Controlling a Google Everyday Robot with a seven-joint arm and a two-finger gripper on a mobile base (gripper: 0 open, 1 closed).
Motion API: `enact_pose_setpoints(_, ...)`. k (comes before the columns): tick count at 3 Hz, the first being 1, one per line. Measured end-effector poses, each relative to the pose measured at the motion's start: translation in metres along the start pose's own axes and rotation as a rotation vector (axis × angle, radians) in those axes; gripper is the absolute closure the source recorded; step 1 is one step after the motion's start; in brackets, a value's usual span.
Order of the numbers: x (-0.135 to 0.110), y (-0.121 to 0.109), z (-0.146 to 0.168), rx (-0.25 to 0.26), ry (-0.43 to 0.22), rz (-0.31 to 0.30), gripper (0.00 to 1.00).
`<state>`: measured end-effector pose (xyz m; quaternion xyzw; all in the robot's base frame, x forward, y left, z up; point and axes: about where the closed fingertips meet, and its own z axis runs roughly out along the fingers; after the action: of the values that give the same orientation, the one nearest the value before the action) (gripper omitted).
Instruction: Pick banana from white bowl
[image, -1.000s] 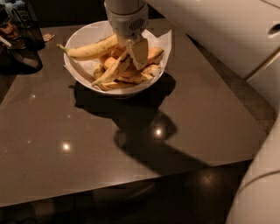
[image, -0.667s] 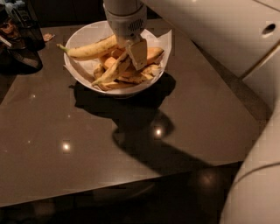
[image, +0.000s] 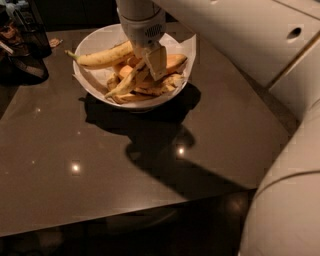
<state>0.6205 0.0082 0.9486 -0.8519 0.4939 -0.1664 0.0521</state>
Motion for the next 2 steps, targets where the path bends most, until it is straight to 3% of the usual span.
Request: enact_pose_setpoints(2, 0.0004, -0.0009, 0.0102, -0.025, -0.007, -0.006, 0.50)
